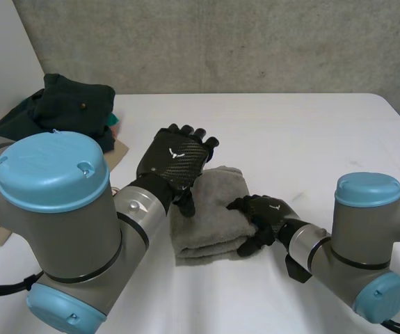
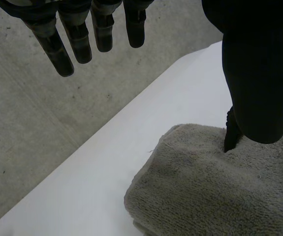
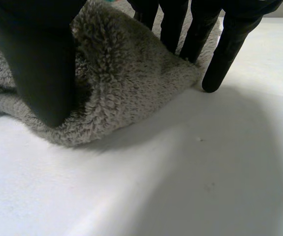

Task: Fold the laundry.

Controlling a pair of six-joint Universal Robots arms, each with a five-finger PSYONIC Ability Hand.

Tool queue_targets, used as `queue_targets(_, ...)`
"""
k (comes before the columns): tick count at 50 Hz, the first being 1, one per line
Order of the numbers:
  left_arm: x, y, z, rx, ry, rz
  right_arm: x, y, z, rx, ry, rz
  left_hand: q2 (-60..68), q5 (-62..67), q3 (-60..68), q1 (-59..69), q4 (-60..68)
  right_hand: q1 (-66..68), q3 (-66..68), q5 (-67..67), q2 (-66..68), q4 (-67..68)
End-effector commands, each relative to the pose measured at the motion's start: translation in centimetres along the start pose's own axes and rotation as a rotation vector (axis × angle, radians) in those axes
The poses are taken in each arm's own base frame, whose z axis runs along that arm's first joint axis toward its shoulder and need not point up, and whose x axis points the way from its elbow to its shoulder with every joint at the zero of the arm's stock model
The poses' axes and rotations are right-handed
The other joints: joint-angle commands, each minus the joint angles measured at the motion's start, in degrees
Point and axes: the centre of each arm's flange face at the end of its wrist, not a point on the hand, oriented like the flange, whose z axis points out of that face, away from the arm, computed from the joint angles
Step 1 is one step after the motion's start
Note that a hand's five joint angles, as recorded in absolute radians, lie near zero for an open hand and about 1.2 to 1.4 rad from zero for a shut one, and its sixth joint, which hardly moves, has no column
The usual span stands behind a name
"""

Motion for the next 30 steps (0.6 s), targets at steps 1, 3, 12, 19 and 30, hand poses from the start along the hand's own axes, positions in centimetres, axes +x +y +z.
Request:
queue_targets(1,0.0,0.0,0.0,0.002,-0.001,0.000,0.6,-0.3,0.0,0.032,0.051,0.001,-0.24,-1.34,-0.60,-0.12,-0.20,49.62,44.98,43.83,45.22,42.65)
queue_targets(3,0.0,0.0,0.0,0.002,-0.001,0.000,0.8,-0.6,0.1,0.049,0.060,-0.003,-0.24,-1.34,-0.60,-0.13,-0.20,49.67,45.03,43.88,45.27,42.70)
queue_targets(12,0.0,-0.1,0.0,0.006,-0.001,0.000,2.2,-4.1,2.2,0.181,0.144,-0.034,-0.24,-1.34,-0.60,-0.13,-0.20,49.67,45.03,43.88,45.27,42.70)
queue_targets(19,-0.3,-0.4,0.3,0.023,-0.013,-0.001,5.4,-7.8,6.1,0.300,0.199,-0.034,-0.24,-1.34,-0.60,-0.13,-0.20,49.67,45.03,43.88,45.27,42.70)
queue_targets(30,-0.9,0.0,0.7,0.008,-0.029,-0.003,6.1,-6.9,5.6,0.167,0.154,-0.040,-0.24,-1.34,-0.60,-0.13,-0.20,-5.43,-10.06,-11.21,-9.82,-12.40)
